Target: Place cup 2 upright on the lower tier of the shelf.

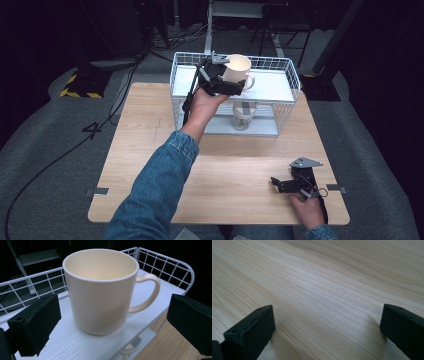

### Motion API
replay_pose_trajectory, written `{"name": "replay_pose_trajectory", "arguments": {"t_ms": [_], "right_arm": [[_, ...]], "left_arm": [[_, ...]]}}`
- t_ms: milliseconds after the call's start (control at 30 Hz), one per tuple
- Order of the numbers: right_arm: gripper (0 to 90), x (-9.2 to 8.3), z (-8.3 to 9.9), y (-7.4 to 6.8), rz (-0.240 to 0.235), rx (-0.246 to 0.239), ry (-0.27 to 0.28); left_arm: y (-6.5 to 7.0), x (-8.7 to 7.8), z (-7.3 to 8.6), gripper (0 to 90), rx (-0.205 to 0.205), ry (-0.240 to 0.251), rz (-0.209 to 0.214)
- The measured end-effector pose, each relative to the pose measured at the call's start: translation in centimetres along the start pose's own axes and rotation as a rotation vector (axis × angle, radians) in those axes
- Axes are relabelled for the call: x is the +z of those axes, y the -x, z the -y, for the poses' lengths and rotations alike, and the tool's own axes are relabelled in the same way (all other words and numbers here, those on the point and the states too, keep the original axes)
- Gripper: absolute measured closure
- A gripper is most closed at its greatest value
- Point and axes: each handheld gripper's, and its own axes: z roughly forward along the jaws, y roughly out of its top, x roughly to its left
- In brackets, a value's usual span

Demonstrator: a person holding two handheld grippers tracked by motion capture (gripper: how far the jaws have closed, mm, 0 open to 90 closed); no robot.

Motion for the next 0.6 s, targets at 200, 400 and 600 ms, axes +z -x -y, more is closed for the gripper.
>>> {"name": "replay_pose_trajectory", "arguments": {"t_ms": [200,400,600], "right_arm": [[0.1,0.2,-0.2,0.5,-0.039,-0.035,-0.002],[0.1,0.2,-0.2,1.0,-0.077,-0.075,-0.002],[0.1,0.2,-0.2,1.1,-0.078,-0.076,-0.002]], "left_arm": [[0.5,-2.5,0.4,0.0,0.007,0.016,0.028],[0.9,-4.2,1.3,0.0,0.002,0.018,0.042],[1.2,-6.7,2.5,0.0,0.003,0.024,0.056]]}}
